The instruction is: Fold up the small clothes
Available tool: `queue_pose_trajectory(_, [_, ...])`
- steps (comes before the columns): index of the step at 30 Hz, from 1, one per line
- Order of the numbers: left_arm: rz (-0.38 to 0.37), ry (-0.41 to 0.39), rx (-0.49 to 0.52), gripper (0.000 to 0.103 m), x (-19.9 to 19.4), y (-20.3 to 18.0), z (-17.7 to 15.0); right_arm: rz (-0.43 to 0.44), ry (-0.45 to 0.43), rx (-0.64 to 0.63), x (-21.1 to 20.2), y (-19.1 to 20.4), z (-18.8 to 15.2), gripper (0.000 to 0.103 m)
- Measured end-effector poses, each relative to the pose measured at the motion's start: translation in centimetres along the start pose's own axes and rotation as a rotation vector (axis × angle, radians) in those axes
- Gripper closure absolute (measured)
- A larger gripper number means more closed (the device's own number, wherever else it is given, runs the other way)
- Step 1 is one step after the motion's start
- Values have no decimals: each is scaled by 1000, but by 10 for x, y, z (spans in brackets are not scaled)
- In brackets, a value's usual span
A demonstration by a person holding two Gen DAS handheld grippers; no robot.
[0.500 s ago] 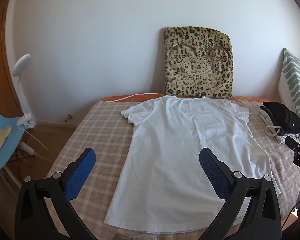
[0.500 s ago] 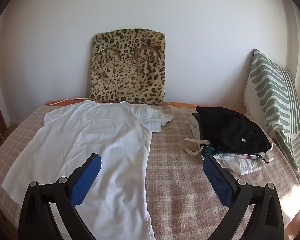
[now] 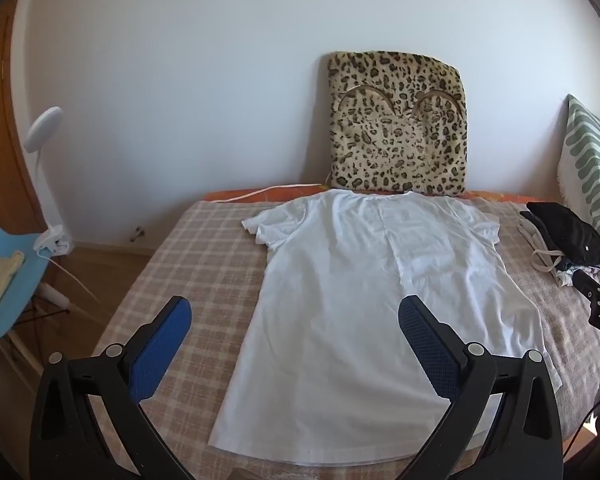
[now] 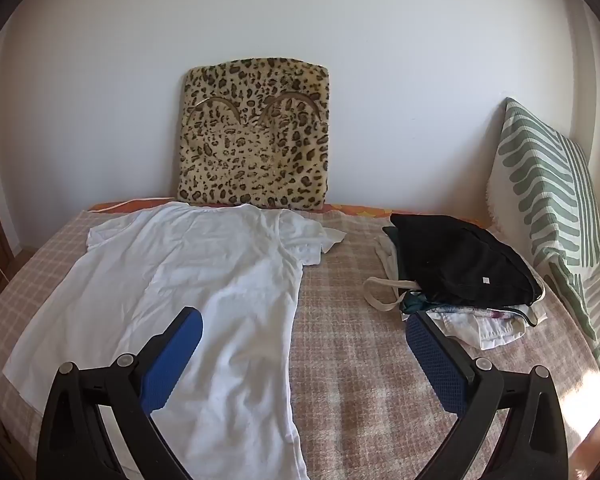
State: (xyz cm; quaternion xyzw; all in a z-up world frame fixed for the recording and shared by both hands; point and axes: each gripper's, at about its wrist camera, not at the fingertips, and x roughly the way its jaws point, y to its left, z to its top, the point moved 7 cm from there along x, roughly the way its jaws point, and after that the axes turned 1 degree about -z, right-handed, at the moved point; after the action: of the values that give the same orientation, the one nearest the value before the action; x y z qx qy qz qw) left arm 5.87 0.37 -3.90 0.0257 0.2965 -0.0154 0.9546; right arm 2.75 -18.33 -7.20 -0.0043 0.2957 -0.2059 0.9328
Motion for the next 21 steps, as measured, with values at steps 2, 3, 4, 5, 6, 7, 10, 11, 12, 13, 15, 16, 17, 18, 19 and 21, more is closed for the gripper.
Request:
queue_pose_trajectory(2, [2,0,1,0,0,-2,0,0,0,1,0,0,0,0])
queue_pose_trajectory(3, [3,0,1,0,0,-2,0,0,0,0,0,0,0,0])
queue_pose_trajectory(4, [3,0,1,0,0,-2,0,0,1,0,0,0,0,0])
queue_pose_trajectory(5, [3,0,1,0,0,-1,0,-1,0,1,0,0,0,0])
queue_pose_trajectory(6, [4,0,1,0,0,-2,0,0,0,1,0,0,0,0])
queue_pose_trajectory(7, [4,-1,1,0,0,-1,1,0,0,1,0,0,0,0])
queue_pose_trajectory(10, [2,0,2,0,0,-1,1,-1,-2,0,-1,0,0,0])
queue_pose_trajectory(11, [4,-1,2,0,0,-2,1,-1,-2,-1,-1,0,0,0])
queue_pose_trajectory(12, [5,-2,3,0,0,-2,1,-1,-2,0,-1,0,0,0])
queue_pose_trajectory(13, [5,-2,3,0,0,-2,1,-1,-2,-1,0,0,0,0])
queue_pose_trajectory(15, [4,-4,5,0,-1,-1,3,-1,-2,0,-1,0,1,0])
queue_pose_trajectory(16, [5,-5,6,0,-2,-1,4,-1,-2,1,-1,0,1,0])
queue_pose_trajectory(17, [6,-5,6,0,-2,-1,4,-2,-3,0,-1,-1,1,0])
queue_pose_trajectory(18, [5,-6,7,0,-2,-1,5,-2,-3,0,0,0,1,0])
queue_pose_trajectory(19, [6,-6,7,0,-2,-1,5,-1,-2,0,-1,-1,1,0])
queue_pose_trajectory(21, [7,-6,7,0,-3,-1,5,-1,-2,0,0,-1,1,0])
